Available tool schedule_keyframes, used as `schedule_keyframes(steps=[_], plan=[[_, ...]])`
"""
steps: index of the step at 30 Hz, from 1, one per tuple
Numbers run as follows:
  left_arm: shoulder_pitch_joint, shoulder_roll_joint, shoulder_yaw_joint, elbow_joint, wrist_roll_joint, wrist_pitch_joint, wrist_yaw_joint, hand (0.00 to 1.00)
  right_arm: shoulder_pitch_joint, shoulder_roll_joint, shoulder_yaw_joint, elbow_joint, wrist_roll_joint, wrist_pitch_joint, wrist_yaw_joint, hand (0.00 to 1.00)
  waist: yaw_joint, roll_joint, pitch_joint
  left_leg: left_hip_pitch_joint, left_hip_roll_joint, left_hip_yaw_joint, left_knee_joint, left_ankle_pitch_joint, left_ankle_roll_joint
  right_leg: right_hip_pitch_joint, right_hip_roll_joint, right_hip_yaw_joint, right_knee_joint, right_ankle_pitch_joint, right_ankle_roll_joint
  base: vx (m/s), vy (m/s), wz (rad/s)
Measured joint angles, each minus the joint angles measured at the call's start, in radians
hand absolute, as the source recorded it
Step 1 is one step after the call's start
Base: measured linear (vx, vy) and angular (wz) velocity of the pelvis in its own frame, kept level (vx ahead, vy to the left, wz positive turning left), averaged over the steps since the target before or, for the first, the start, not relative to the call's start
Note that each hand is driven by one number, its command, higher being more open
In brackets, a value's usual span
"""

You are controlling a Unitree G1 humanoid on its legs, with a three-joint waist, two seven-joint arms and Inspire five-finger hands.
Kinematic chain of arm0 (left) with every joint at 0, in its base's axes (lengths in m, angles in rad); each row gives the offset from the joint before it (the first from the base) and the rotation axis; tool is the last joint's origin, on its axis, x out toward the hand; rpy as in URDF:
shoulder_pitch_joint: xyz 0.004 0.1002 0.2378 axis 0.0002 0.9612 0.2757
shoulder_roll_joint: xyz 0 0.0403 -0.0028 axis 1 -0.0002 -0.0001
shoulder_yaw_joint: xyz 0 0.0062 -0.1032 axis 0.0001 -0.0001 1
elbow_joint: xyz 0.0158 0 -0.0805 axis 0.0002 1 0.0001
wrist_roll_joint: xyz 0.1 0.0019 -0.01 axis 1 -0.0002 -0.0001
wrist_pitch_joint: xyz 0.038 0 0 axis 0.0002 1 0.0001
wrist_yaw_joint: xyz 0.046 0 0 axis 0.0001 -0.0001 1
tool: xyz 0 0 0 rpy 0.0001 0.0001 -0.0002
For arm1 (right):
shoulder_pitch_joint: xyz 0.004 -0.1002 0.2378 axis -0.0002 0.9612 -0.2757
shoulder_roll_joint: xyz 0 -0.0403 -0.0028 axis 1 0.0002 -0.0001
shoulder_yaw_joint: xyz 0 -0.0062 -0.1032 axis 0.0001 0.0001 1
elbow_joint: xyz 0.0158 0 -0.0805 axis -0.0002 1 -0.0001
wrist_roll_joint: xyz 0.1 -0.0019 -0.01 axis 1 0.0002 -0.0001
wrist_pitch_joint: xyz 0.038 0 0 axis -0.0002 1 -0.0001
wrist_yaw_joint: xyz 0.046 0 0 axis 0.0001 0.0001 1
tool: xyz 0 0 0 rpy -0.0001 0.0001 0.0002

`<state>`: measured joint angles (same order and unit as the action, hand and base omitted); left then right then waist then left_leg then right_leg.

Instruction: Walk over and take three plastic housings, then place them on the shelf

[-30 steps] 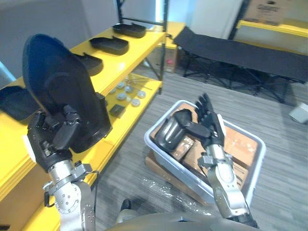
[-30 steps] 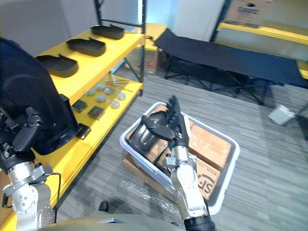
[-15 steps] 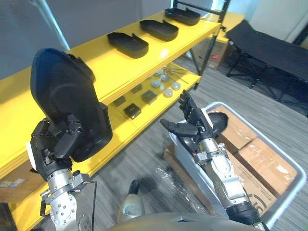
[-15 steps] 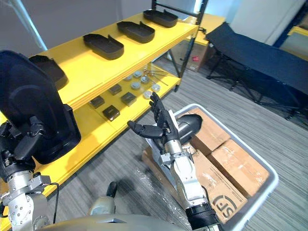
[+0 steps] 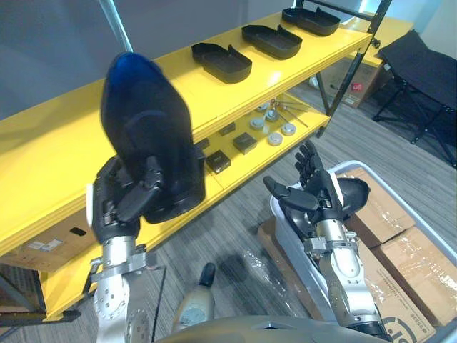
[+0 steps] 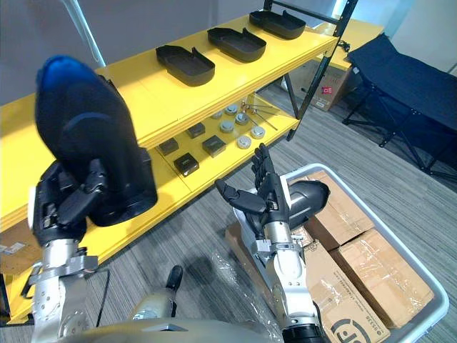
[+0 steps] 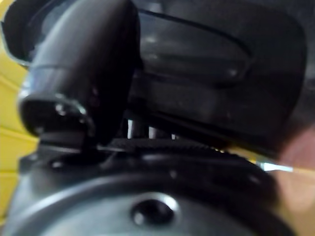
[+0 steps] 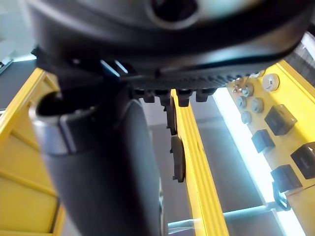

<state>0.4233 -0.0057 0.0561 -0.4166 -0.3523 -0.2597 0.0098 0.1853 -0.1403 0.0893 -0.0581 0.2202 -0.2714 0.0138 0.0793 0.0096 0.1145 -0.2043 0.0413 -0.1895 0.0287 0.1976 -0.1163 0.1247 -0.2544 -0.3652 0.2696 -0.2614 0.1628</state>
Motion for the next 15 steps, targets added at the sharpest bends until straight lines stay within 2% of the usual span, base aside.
schedule_keyframes(steps=[4, 5, 6, 8, 10, 12, 13, 15], plan=[[0.053, -0.004, -0.042, 0.001, -0.003, 0.030, 0.010, 0.00, 0.021, -0.001, 0.021, -0.067, 0.003, -0.024, 0.053, 1.00, 0.000, 0.006, 0.000, 0.004, 0.026, 0.039, 0.013, 0.000, 0.001, 0.000, 0.015, 0.007, 0.010, -0.010, 0.002, -0.07, -0.030, -0.09], [0.074, -0.008, -0.045, 0.004, -0.007, 0.037, 0.012, 0.00, 0.044, -0.002, 0.027, -0.101, 0.004, -0.041, 0.070, 1.00, 0.000, 0.009, 0.001, 0.005, 0.034, 0.065, 0.025, -0.006, 0.010, 0.000, 0.018, 0.005, 0.021, -0.018, -0.003, -0.14, -0.038, 0.02], [0.093, -0.009, -0.043, 0.004, -0.022, 0.044, 0.018, 0.00, 0.058, -0.004, 0.037, -0.120, 0.007, -0.057, 0.080, 1.00, 0.000, 0.010, 0.001, 0.002, 0.043, 0.093, 0.043, -0.025, 0.036, 0.002, 0.018, 0.001, 0.035, -0.026, -0.003, -0.10, -0.022, 0.08], [0.107, -0.012, -0.043, 0.013, -0.040, 0.047, 0.031, 0.00, 0.074, -0.010, 0.043, -0.129, 0.026, -0.080, 0.092, 1.00, 0.000, 0.016, -0.001, -0.004, 0.058, 0.136, 0.062, -0.032, 0.036, 0.012, 0.018, -0.016, 0.045, -0.042, -0.009, -0.11, -0.024, 0.27], [0.107, -0.017, -0.040, 0.018, -0.046, 0.047, 0.041, 0.00, 0.080, -0.016, 0.041, -0.129, 0.039, -0.096, 0.092, 1.00, -0.001, 0.020, -0.005, -0.025, 0.060, 0.159, 0.073, -0.034, 0.038, 0.016, 0.013, -0.044, 0.044, -0.043, -0.008, -0.08, 0.010, 0.47], [0.105, -0.015, -0.031, 0.019, -0.052, 0.047, 0.048, 0.00, 0.074, -0.019, 0.041, -0.122, 0.038, -0.110, 0.089, 1.00, 0.001, 0.013, 0.000, -0.053, 0.057, 0.189, 0.079, -0.037, 0.039, 0.014, -0.004, -0.070, 0.032, -0.041, -0.007, -0.02, 0.103, 0.38], [0.102, -0.015, -0.014, 0.019, -0.052, 0.047, 0.055, 0.00, 0.062, -0.016, 0.038, -0.104, 0.041, -0.113, 0.080, 1.00, 0.017, 0.024, -0.003, -0.086, 0.049, 0.202, 0.131, -0.036, 0.043, 0.015, -0.008, -0.073, 0.026, -0.042, -0.005, 0.04, 0.144, 0.20], [0.095, -0.013, 0.003, 0.019, -0.052, 0.047, 0.054, 0.00, 0.061, -0.005, 0.040, -0.091, 0.041, -0.113, 0.071, 1.00, 0.027, 0.006, -0.001, -0.095, 0.026, 0.204, 0.145, -0.049, 0.050, 0.018, -0.025, -0.075, 0.021, -0.040, -0.004, 0.07, 0.096, 0.18]])
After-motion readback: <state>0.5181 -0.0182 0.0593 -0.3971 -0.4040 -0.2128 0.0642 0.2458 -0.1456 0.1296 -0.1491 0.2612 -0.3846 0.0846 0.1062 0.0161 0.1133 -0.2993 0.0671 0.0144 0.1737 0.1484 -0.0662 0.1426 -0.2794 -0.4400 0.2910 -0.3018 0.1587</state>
